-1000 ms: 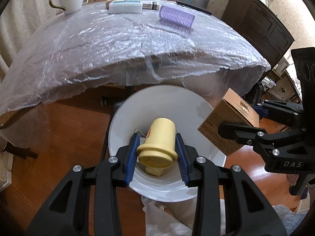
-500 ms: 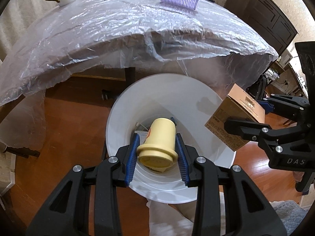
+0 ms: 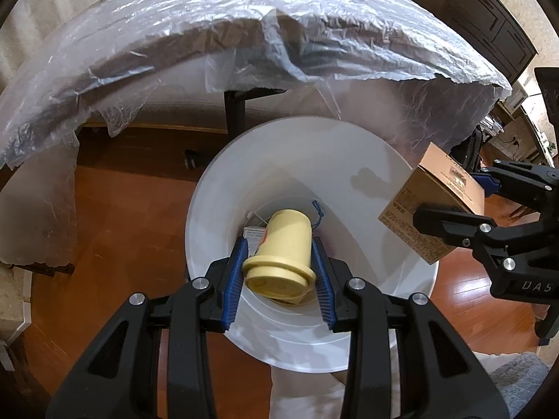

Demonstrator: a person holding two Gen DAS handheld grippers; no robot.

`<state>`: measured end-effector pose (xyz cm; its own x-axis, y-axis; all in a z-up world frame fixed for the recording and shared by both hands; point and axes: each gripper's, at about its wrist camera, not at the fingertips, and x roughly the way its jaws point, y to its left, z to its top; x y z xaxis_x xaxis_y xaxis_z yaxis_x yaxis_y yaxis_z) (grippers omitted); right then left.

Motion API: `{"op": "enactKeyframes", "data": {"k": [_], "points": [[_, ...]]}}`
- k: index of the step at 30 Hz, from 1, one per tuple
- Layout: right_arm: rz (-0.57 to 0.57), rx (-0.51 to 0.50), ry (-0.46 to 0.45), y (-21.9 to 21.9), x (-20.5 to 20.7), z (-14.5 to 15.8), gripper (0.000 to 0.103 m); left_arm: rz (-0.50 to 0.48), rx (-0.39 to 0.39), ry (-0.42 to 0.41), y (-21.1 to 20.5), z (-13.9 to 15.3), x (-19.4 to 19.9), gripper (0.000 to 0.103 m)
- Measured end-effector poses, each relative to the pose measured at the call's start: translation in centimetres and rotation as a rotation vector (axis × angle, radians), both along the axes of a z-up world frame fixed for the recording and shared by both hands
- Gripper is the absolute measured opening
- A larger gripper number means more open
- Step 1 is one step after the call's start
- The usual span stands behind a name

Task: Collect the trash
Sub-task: 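Open both tools to drop the cup and gold box into the bin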

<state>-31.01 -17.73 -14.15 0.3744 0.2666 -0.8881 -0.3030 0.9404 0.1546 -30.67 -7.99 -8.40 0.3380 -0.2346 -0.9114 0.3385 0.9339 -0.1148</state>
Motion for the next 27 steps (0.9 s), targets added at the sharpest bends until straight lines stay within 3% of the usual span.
{"op": "enactKeyframes", "data": {"k": [27], "points": [[0.018,-0.029,0.006,0.0,0.7,-1.3,0.048,0.02,0.043,0.003,-0.2,-0.8,1.0,0.038]]}}
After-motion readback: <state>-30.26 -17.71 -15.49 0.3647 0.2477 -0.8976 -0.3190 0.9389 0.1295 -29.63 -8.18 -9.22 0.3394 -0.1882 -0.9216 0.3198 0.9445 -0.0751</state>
